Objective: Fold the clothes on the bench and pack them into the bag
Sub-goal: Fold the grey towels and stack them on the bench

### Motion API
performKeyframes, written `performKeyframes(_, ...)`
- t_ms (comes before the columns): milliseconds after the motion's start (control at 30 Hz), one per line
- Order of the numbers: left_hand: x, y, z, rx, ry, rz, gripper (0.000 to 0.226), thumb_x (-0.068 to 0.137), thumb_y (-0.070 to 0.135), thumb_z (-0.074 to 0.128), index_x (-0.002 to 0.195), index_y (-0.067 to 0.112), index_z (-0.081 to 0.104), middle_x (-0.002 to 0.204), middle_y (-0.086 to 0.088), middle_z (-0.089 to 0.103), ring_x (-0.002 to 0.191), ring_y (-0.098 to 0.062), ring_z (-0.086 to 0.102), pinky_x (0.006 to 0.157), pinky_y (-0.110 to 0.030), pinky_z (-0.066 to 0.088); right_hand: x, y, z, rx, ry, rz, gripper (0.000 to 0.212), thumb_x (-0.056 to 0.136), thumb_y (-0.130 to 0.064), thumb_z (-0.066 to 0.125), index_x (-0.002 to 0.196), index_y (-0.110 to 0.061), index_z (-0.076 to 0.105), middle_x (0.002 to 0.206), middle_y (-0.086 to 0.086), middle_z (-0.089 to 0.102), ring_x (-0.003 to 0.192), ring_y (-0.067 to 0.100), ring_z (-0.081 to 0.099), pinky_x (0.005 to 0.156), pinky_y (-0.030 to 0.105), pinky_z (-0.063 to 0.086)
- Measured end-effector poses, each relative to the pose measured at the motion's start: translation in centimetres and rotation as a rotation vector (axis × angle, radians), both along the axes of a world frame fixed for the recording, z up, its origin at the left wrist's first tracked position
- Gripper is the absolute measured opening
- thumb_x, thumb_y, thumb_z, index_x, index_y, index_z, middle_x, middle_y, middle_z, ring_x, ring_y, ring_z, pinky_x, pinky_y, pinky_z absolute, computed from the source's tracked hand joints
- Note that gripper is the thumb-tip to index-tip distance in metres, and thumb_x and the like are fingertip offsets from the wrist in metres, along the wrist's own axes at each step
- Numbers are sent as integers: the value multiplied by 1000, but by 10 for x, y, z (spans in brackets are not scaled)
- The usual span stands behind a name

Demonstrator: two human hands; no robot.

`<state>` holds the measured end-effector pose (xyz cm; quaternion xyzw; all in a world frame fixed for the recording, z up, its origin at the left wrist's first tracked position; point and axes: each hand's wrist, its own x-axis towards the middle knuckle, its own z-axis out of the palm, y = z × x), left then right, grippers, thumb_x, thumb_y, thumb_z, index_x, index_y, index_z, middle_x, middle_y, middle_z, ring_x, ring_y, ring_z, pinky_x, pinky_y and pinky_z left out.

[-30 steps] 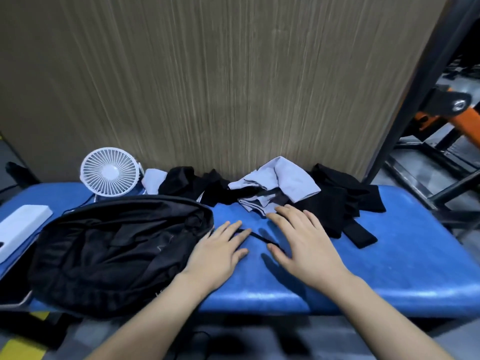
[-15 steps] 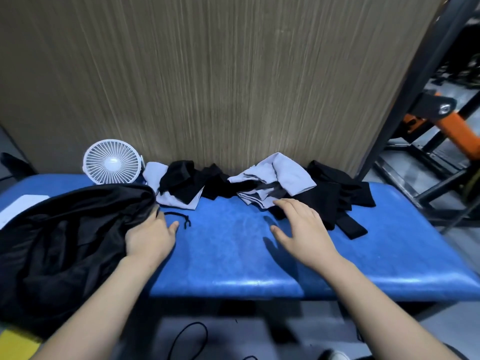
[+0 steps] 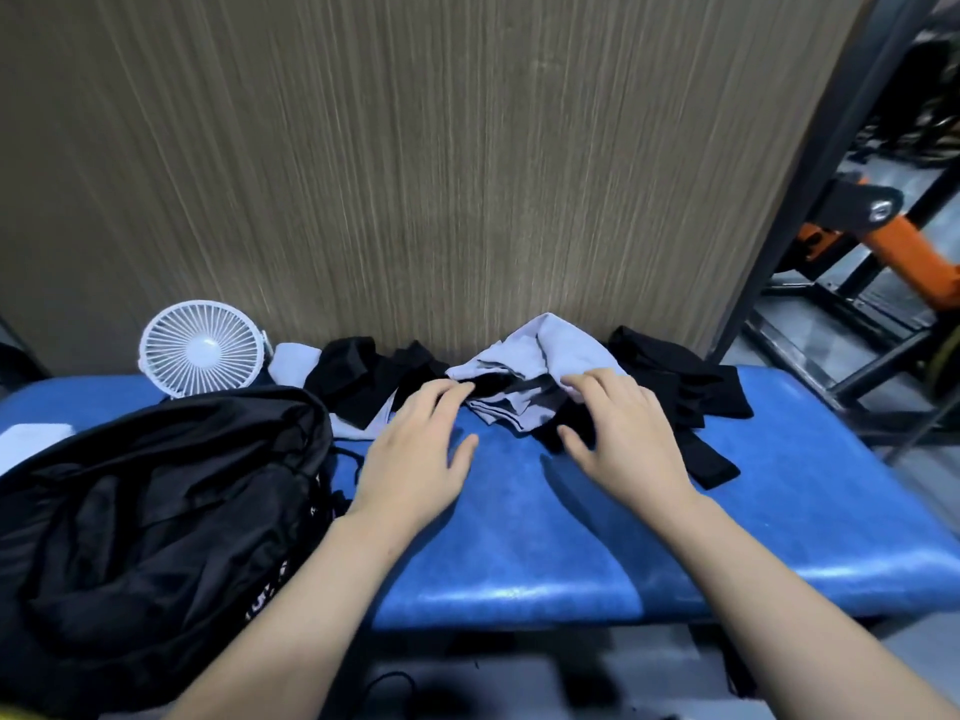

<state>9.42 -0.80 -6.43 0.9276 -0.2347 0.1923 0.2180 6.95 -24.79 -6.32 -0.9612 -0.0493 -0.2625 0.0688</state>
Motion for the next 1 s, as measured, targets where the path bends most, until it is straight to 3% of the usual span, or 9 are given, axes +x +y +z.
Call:
performKeyframes(100, 10, -25, 4, -40, -37, -22, 49, 94, 33, 54, 141, 24, 44, 138, 12, 43, 123, -9, 43, 100, -23, 37, 14, -12, 0, -31, -4, -38, 57, 74, -34, 74, 125, -17, 56, 125, 5, 56, 110, 29, 56, 88, 41, 46)
performKeyframes(267, 19, -55, 2, -89, -18, -40, 45, 92, 31, 56, 135, 25, 47, 134, 12, 44, 121, -12, 45, 97, -29, 43, 32, -21, -7, 9, 1, -74, 53, 73, -31, 76, 121, -18, 58, 130, 3, 57, 122, 26, 55, 92, 42, 45)
performKeyframes(633, 45, -84, -8, -86, -17, 62, 45, 86, 26, 66, 130, 26, 55, 129, 14, 50, 110, -16, 48, 88, -33, 48, 38, -24, -14, 86, -139, -97, 27, 77, -12, 65, 104, -17, 67, 106, 0, 64, 89, 25, 62, 74, 39, 47)
performKeyframes(833, 58, -102, -13, -229, -47, 193, 24, 86, 13, 63, 100, 29, 76, 104, 15, 62, 88, -14, 48, 69, -29, 46, 31, -33, -14, 135, -177, -84, 19, 84, -14, 67, 102, -21, 72, 104, -2, 65, 86, 25, 61, 67, 38, 47)
performKeyframes(900, 57, -105, -8, -300, -51, 186, 25, 87, 11, 61, 98, 29, 75, 103, 17, 62, 85, -9, 44, 67, -25, 40, 26, -37, -9, 159, -212, -89, 20, 85, -14, 68, 103, -20, 73, 105, -2, 65, 86, 25, 61, 65, 38, 47)
performKeyframes(1000, 52, -98, 6, -463, -72, 129, 32, 87, 2, 56, 99, 27, 73, 105, 18, 62, 89, -6, 53, 69, -28, 48, 17, -42, 2, 184, -294, -97, 19, 87, -12, 65, 105, -18, 72, 107, 0, 66, 86, 25, 60, 64, 38, 46)
